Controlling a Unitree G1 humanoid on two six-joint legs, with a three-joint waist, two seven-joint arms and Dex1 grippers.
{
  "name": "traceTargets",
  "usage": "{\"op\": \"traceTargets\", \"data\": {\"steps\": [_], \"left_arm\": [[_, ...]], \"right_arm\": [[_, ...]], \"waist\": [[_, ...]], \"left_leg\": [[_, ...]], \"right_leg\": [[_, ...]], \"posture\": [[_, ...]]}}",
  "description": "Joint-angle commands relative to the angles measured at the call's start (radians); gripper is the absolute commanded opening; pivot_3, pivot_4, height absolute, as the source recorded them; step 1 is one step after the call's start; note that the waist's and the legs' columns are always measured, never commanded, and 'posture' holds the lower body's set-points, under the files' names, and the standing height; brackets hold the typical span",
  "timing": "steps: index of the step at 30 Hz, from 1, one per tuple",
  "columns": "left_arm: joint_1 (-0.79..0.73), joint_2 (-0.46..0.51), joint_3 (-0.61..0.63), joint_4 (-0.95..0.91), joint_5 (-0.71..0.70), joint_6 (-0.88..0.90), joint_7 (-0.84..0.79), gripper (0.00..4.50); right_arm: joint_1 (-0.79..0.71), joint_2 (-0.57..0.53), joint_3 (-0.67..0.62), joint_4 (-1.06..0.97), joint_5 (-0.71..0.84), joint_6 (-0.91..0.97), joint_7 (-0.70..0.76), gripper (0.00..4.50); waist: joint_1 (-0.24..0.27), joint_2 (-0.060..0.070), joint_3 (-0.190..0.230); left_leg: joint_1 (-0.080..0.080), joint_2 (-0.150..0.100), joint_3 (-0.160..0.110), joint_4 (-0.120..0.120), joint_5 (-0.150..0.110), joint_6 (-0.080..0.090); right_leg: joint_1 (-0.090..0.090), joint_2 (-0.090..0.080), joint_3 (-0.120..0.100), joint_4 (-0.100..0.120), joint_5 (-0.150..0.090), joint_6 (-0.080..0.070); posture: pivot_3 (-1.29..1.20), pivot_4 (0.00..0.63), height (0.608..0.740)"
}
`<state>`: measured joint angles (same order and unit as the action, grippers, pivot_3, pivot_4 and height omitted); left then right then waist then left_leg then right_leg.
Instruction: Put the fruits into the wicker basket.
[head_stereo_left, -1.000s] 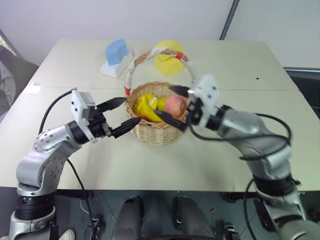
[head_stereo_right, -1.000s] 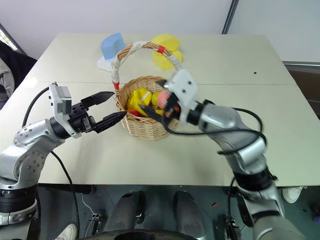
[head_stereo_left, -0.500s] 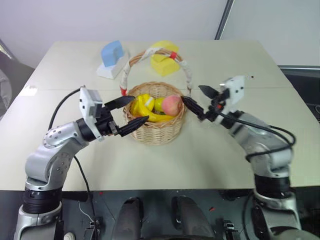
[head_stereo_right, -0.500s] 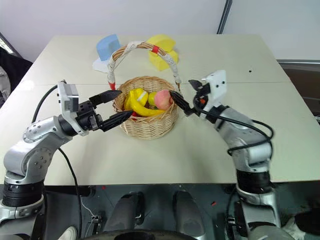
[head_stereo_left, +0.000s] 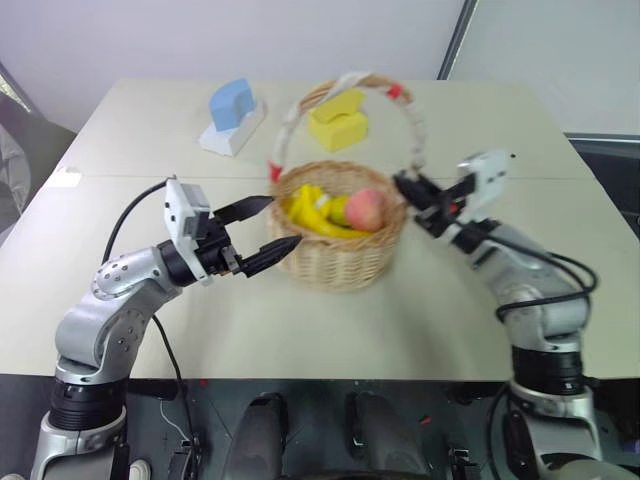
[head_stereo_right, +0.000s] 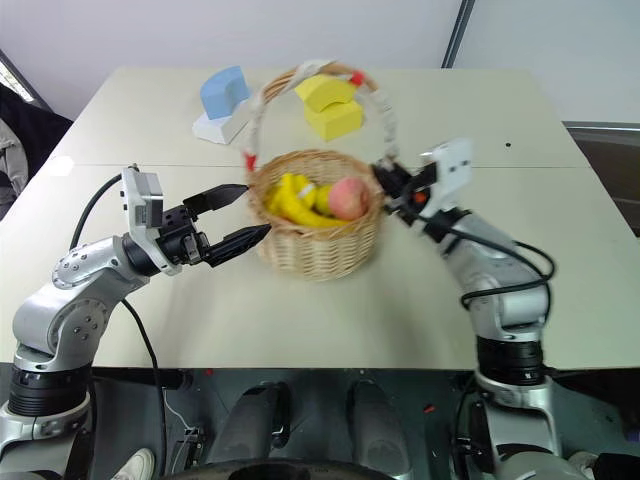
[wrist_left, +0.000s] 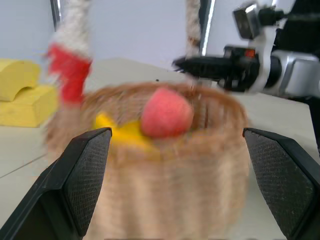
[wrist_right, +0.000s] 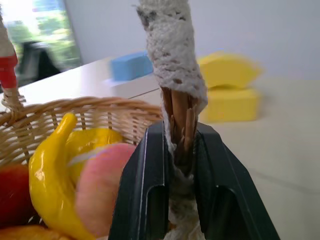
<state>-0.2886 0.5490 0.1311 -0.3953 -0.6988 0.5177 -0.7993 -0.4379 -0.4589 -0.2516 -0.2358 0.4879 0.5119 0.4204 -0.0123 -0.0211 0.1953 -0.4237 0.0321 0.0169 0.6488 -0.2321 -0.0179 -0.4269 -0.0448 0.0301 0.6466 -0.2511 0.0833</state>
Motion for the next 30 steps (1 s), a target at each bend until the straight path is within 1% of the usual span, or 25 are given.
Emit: {"op": "traceTargets", "data": {"steps": [1, 4, 6, 8, 11, 13, 14, 15, 16, 17, 18, 22, 25, 28, 30], "left_arm": [[-0.033, -0.009, -0.015, 0.000, 0.001, -0.027, -0.016, 4.50], [-0.061, -0.023, -0.034, 0.024, 0.009, -0.035, -0.029, 4.50], [-0.074, -0.031, -0.045, 0.032, 0.013, -0.039, -0.033, 4.50], [-0.082, -0.038, -0.053, 0.037, 0.019, -0.043, -0.036, 4.50], [-0.086, -0.042, -0.056, 0.039, 0.022, -0.045, -0.036, 4.50], [-0.084, -0.042, -0.057, 0.038, 0.021, -0.046, -0.037, 4.50], [-0.081, -0.042, -0.056, 0.037, 0.021, -0.046, -0.036, 4.50], [-0.078, -0.042, -0.055, 0.036, 0.022, -0.047, -0.033, 4.50], [-0.074, -0.043, -0.052, 0.037, 0.024, -0.047, -0.028, 4.50], [-0.071, -0.043, -0.049, 0.038, 0.024, -0.045, -0.023, 4.50], [-0.064, -0.039, -0.045, 0.041, 0.028, -0.042, -0.018, 4.50], [-0.039, -0.022, -0.025, 0.070, 0.051, -0.041, 0.004, 4.50], [-0.004, -0.006, 0.013, 0.118, 0.093, -0.060, 0.043, 4.50], [0.054, 0.018, 0.045, 0.147, 0.126, -0.090, 0.046, 4.50], [0.106, 0.036, 0.062, 0.169, 0.161, -0.109, 0.057, 4.50]], "right_arm": [[-0.045, -0.062, -0.114, 0.090, -0.089, -0.092, -0.099, 0.16], [-0.079, -0.101, -0.177, 0.251, -0.189, -0.166, -0.238, 0.16], [-0.094, -0.111, -0.187, 0.328, -0.230, -0.209, -0.288, 0.16], [-0.109, -0.118, -0.196, 0.405, -0.257, -0.254, -0.320, 0.16], [-0.111, -0.123, -0.208, 0.453, -0.249, -0.284, -0.309, 0.16], [-0.093, -0.122, -0.214, 0.437, -0.231, -0.282, -0.291, 1.20], [-0.076, -0.125, -0.213, 0.418, -0.228, -0.282, -0.279, 1.57], [-0.054, -0.126, -0.215, 0.387, -0.219, -0.279, -0.262, 2.17], [-0.032, -0.126, -0.218, 0.353, -0.210, -0.273, -0.250, 2.60], [-0.008, -0.127, -0.223, 0.319, -0.203, -0.268, -0.242, 3.17], [0.026, -0.131, -0.234, 0.287, -0.200, -0.265, -0.235, 3.62], [0.131, -0.132, -0.300, 0.177, -0.143, -0.235, -0.214, 3.62], [0.226, -0.131, -0.321, 0.089, -0.087, -0.210, -0.147, 3.62], [0.325, -0.143, -0.267, 0.013, -0.057, -0.205, -0.030, 3.62], [0.416, -0.171, -0.149, -0.065, -0.059, -0.224, 0.119, 3.62]], "waist": [[-0.001, 0.000, 0.000], [-0.002, 0.000, 0.000], [-0.002, 0.000, 0.000], [-0.007, 0.000, 0.000], [-0.012, 0.001, 0.000], [-0.012, 0.001, 0.000], [-0.011, 0.001, 0.000], [-0.009, 0.001, 0.000], [-0.008, 0.001, 0.000], [-0.006, 0.001, 0.000], [-0.005, 0.001, 0.000], [-0.001, 0.001, 0.000], [-0.004, 0.002, 0.000], [-0.012, 0.002, 0.000], [-0.012, 0.002, -0.001]], "left_leg": [[0.000, 0.000, 0.000, 0.000, 0.000, 0.000], [0.000, 0.000, 0.000, 0.000, 0.000, 0.000], [0.000, 0.000, 0.000, 0.000, 0.000, 0.000], [0.001, 0.000, 0.001, -0.001, 0.000, 0.000], [0.002, 0.000, 0.002, -0.002, 0.000, 0.000], [0.003, 0.000, 0.002, -0.002, 0.000, 0.000], [0.003, 0.001, 0.002, -0.002, 0.000, 0.000], [0.003, 0.001, 0.002, -0.002, 0.000, 0.000], [0.003, 0.001, 0.002, -0.002, 0.000, 0.000], [0.003, 0.001, 0.002, -0.002, 0.000, 0.000], [0.003, 0.001, 0.002, -0.002, 0.000, 0.000], [0.002, 0.000, 0.002, -0.001, 0.000, 0.000], [0.003, 0.000, 0.003, -0.001, 0.000, 0.000], [0.006, 0.001, 0.004, -0.002, 0.000, 0.001], [0.007, 0.001, 0.005, -0.003, 0.000, 0.001]], "right_leg": [[0.000, 0.000, 0.000, 0.000, 0.000, 0.000], [0.000, 0.000, 0.000, 0.000, 0.000, 0.000], [0.000, 0.000, 0.000, 0.000, 0.000, 0.000], [0.000, 0.001, 0.001, 0.000, 0.000, 0.000], [-0.001, 0.002, 0.003, 0.001, 0.000, 0.001], [-0.001, 0.002, 0.004, 0.002, 0.000, 0.001], [-0.001, 0.003, 0.004, 0.002, 0.000, 0.001], [-0.001, 0.003, 0.004, 0.002, 0.000, 0.001], [-0.001, 0.003, 0.004, 0.002, 0.000, 0.001], [-0.001, 0.003, 0.004, 0.002, 0.000, 0.001], [0.000, 0.003, 0.005, 0.002, 0.000, 0.002], [0.000, 0.002, 0.005, 0.001, -0.001, 0.003], [0.000, 0.002, 0.006, 0.001, -0.001, 0.002], [0.001, 0.003, 0.008, 0.002, -0.001, 0.002], [0.001, 0.004, 0.009, 0.002, -0.002, 0.001]], "posture": [[0.00, 0.150, 0.740], [0.00, 0.150, 0.740], [0.00, 0.150, 0.740], [0.00, 0.150, 0.740], [0.00, 0.150, 0.740], [0.00, 0.150, 0.740], [0.00, 0.150, 0.740], [0.00, 0.150, 0.740], [0.00, 0.150, 0.740], [0.00, 0.150, 0.740], [0.00, 0.150, 0.740], [0.00, 0.150, 0.740], [0.00, 0.150, 0.740], [0.00, 0.150, 0.740], [0.00, 0.150, 0.740]]}}
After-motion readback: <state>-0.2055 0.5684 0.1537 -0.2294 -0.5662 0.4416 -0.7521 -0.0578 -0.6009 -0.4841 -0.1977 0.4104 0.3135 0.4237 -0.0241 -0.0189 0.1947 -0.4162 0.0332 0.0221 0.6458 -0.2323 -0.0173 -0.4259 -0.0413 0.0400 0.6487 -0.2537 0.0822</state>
